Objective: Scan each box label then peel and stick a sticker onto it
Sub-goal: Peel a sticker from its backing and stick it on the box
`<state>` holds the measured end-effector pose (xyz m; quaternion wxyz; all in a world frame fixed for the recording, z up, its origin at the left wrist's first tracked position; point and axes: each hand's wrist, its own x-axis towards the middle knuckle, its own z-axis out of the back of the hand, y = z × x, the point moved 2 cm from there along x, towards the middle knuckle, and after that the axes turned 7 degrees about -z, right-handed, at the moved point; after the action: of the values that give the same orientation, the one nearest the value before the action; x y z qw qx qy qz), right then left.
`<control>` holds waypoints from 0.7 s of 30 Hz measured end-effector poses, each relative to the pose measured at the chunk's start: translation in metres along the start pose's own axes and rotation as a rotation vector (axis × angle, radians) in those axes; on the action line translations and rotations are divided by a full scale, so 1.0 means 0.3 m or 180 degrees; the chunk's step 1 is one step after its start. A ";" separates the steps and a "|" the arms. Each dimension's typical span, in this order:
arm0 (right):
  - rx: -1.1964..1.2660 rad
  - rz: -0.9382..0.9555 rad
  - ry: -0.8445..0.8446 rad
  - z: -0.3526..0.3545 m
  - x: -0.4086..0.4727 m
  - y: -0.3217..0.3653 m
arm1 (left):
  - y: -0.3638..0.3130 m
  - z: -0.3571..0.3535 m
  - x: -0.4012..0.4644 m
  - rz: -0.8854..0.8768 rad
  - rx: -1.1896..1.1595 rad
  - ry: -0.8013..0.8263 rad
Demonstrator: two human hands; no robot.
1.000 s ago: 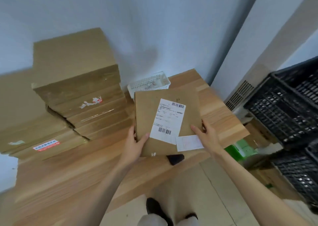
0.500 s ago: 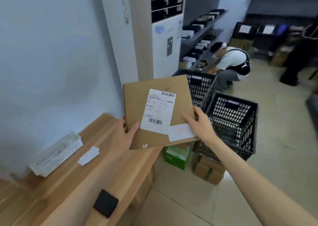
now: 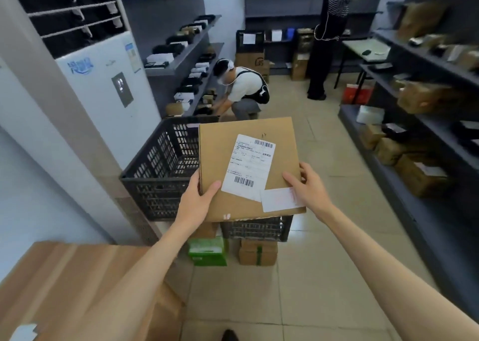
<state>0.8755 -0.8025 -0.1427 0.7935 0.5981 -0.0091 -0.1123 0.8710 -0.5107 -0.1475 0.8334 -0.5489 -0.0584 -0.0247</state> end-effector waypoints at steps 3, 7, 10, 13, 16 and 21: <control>0.0047 -0.0200 -0.0192 0.040 0.109 -0.056 | 0.024 -0.094 0.127 -0.0026 0.0007 0.0220; -0.0016 -0.0425 -0.0397 0.041 0.275 -0.116 | 0.087 -0.197 0.304 0.0118 0.0069 0.0425; -0.0123 -0.0665 -0.0429 0.011 0.405 -0.167 | 0.167 -0.255 0.439 0.0274 0.0184 0.0605; -0.0155 -0.0949 -0.0342 -0.036 0.524 -0.229 | 0.255 -0.303 0.562 0.0540 0.0247 0.0731; -0.0131 -0.1120 -0.0279 -0.083 0.628 -0.296 | 0.350 -0.349 0.666 0.0712 0.0220 0.0856; -0.0248 -0.1382 -0.0106 -0.152 0.783 -0.436 | 0.495 -0.410 0.767 0.1153 0.0140 0.1002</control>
<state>1.0894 -0.8378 -0.3082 0.7729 0.5530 0.1112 -0.2907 1.1235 -0.5595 -0.3023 0.8348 -0.5216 0.1711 0.0412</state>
